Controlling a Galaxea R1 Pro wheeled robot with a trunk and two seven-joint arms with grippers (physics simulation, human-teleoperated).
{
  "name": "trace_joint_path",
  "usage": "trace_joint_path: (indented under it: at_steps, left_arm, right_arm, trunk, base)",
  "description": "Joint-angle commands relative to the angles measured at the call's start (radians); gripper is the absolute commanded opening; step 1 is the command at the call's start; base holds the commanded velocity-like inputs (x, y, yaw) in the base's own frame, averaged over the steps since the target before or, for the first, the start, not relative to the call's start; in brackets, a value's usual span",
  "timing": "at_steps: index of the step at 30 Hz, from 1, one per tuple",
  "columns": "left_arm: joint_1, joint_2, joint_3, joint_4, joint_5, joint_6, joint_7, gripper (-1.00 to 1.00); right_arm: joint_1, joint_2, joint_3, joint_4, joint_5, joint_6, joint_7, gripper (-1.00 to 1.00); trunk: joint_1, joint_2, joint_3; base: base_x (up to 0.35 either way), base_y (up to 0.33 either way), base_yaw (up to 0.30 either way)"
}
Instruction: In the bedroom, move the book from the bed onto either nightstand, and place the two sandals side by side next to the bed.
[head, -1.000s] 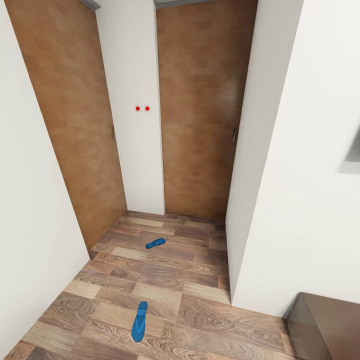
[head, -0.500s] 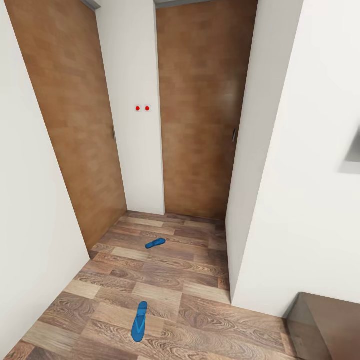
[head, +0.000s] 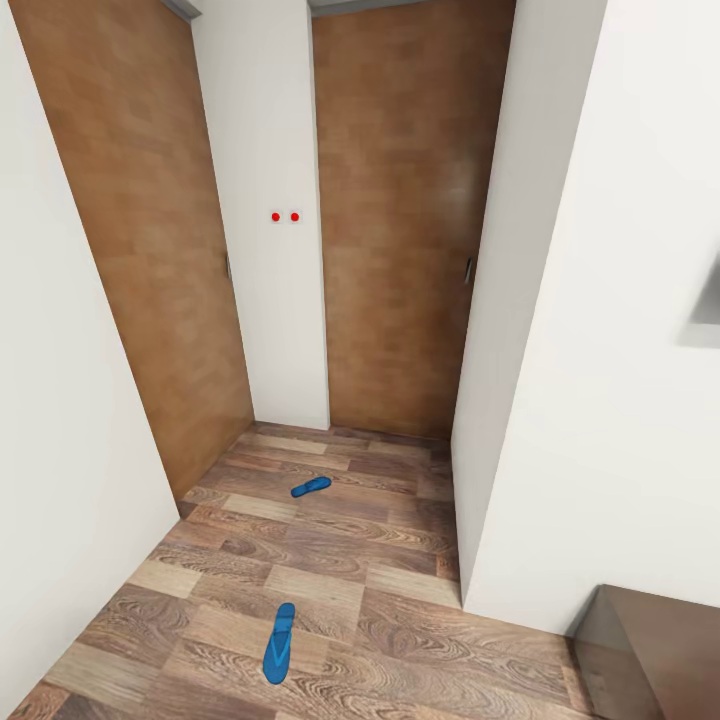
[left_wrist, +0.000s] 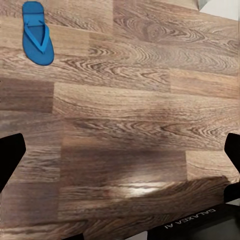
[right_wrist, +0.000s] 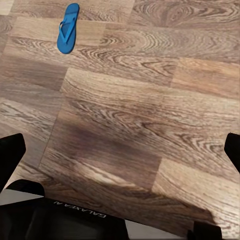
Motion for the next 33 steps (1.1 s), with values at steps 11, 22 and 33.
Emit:
trace_joint_path:
  at_steps: [11, 22, 33]
  left_arm:
    - [-0.136, -0.004, 0.001, -0.403, 0.001, 0.527, -0.004, 1.0]
    - [-0.498, -0.006, 0.002, -0.368, 0.003, 0.913, 0.017, 1.0]
    - [-0.705, -0.06, 0.0, 0.122, 0.008, 0.853, 0.105, 1.0]
  right_arm:
    - [-0.001, 0.002, 0.005, 0.007, -0.009, -0.002, 0.002, 1.0]
    - [-0.001, 0.003, 0.005, 0.007, -0.009, -0.002, 0.002, 1.0]
    - [-0.001, 0.004, 0.004, 0.008, -0.008, -0.002, 0.001, 1.0]
  trunk:
    - [0.0, 0.0, -0.001]
    - [0.0, 0.0, -0.001]
    - [0.0, 0.0, -0.001]
  base:
    - [0.0, 0.0, 0.0]
    - [0.0, 0.0, 0.0]
    - [0.0, 0.0, 0.0]
